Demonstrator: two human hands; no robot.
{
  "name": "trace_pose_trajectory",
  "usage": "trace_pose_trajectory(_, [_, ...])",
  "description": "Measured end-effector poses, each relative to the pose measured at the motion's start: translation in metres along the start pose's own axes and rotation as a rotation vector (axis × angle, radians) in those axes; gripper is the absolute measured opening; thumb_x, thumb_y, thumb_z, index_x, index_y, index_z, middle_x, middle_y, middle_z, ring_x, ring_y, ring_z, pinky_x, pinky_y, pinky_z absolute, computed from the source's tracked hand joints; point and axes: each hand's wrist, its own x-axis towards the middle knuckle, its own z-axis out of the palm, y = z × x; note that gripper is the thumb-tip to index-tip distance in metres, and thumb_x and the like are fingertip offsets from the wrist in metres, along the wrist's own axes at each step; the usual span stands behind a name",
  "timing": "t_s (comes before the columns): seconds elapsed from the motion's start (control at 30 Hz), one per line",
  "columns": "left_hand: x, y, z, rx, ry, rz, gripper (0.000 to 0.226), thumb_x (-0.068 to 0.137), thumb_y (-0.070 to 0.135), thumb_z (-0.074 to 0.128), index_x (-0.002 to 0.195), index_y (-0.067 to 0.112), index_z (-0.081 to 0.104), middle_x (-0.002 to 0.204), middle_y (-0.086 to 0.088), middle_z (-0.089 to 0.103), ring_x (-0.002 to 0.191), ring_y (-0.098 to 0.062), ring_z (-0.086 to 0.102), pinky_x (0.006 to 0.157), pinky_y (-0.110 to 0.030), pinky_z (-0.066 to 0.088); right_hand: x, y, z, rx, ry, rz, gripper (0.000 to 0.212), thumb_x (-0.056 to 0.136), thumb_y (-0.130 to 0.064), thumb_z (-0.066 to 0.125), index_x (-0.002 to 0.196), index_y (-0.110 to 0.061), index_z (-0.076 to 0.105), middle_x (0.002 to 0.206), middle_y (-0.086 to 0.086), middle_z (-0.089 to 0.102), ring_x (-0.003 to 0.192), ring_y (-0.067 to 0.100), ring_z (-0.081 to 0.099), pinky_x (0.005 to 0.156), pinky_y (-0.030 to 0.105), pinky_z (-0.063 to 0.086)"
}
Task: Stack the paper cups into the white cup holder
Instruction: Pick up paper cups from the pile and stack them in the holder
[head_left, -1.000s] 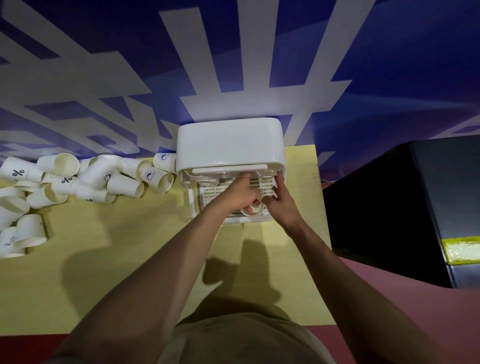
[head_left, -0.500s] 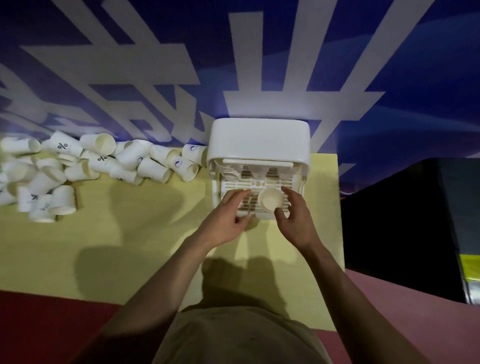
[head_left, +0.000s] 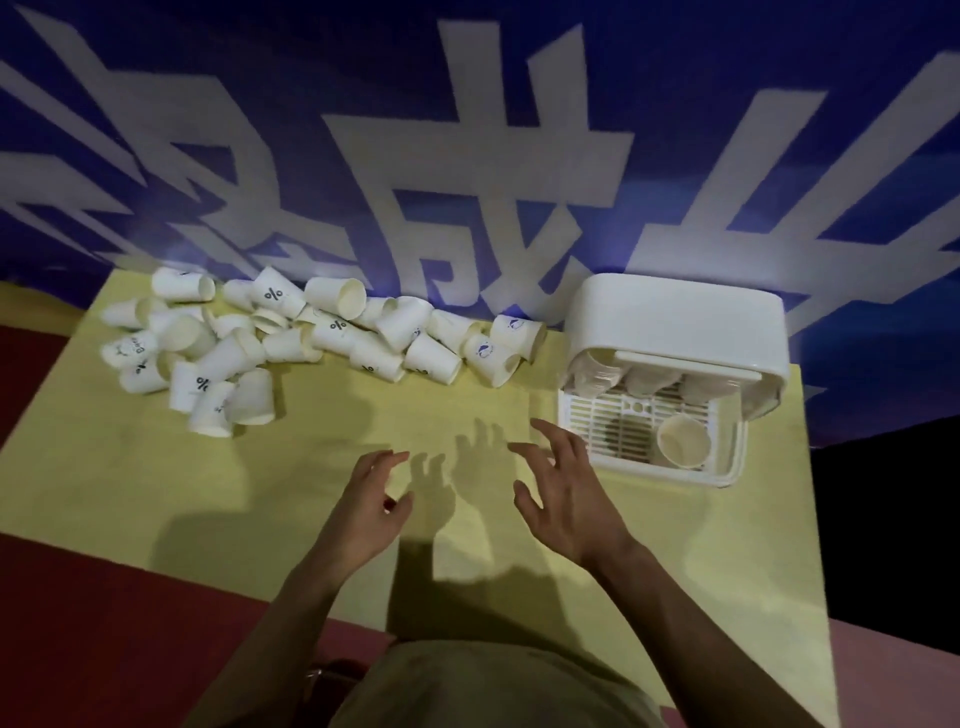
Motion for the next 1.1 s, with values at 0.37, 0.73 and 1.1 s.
trace_pose_trajectory(0.37, [0.074,-0.115,-0.143,0.052,0.129,0.054,0.051,0.090,0.016,0.070,0.139,0.019,0.055,0.137,-0.003,0.046,0.123,-0.026,0.052,0.106,-0.042,0.045,0.134,-0.095,0.073,-0.249,-0.126,0.108,0.080,0.081,-0.029,0.080,0.148,-0.010,0.042,0.151,0.024,0.040,0.132,0.041,0.043,0.095,0.051,0.056])
trace_pose_trajectory(0.73, [0.116,-0.116,-0.148,0.078,-0.044,0.082,0.072,0.093,0.036,0.055,0.155,0.008,0.029,0.155,-0.008,0.023,0.141,-0.031,0.031,0.114,-0.041,0.034,0.302,-0.115,0.091,-0.730,-0.283,-0.103,0.071,0.087,-0.016,0.074,0.149,-0.013,0.040,0.149,0.017,0.047,0.136,0.038,0.045,0.105,0.047,0.047])
trace_pose_trajectory(1.1, [0.179,-0.108,-0.120,0.220,0.014,0.142,0.066,0.089,0.042,0.060,0.141,0.006,0.043,0.143,-0.020,0.037,0.117,-0.039,0.048,0.092,-0.048,0.052,0.309,-0.101,0.090,-0.719,-0.293,-0.054,0.064,0.079,-0.023,0.077,0.136,-0.014,0.049,0.128,0.014,0.050,0.110,0.033,0.051,0.090,0.045,0.051])
